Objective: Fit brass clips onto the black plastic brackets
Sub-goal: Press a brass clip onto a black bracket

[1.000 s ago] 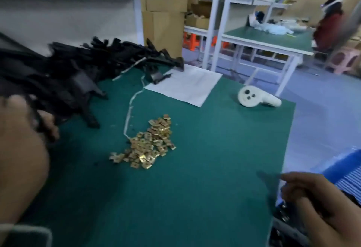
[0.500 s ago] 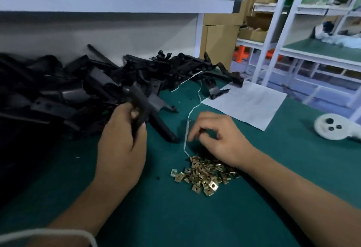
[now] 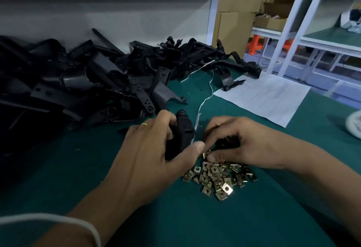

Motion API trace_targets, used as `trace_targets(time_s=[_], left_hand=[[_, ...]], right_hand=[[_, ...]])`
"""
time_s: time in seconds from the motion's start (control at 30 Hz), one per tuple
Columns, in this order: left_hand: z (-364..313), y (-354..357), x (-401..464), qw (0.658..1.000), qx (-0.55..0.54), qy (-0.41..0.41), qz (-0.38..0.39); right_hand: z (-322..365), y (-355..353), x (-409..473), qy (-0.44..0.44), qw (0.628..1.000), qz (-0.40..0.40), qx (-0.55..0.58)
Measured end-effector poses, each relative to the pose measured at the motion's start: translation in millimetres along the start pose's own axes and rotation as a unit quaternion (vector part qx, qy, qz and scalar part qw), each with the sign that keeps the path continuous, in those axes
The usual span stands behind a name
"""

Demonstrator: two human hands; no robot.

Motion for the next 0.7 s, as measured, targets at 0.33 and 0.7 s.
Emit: trace_targets(time_s=[0.33,0.7], left_hand=[[-3.2,2.3,-1.5,0.996,0.089,0.031,0.002],[-5.7,-6.5,4.6,0.99,0.107,0.043,-0.084]], right_hand=[[-0.7,-4.5,1.2,0.017,0.981,-0.124,0.147],[-4.3,0.2,0.9,0.021,0.976,-0.112,0.186]])
Point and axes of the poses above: each hand's wrist, its own x-axis towards the middle knuckle, its own y-axis out of the palm, z = x × y, the point moved 5 cm from there along x, towards the middle knuckle, and after that the axes turned 13 degrees about -z, right-handed, at the moved point
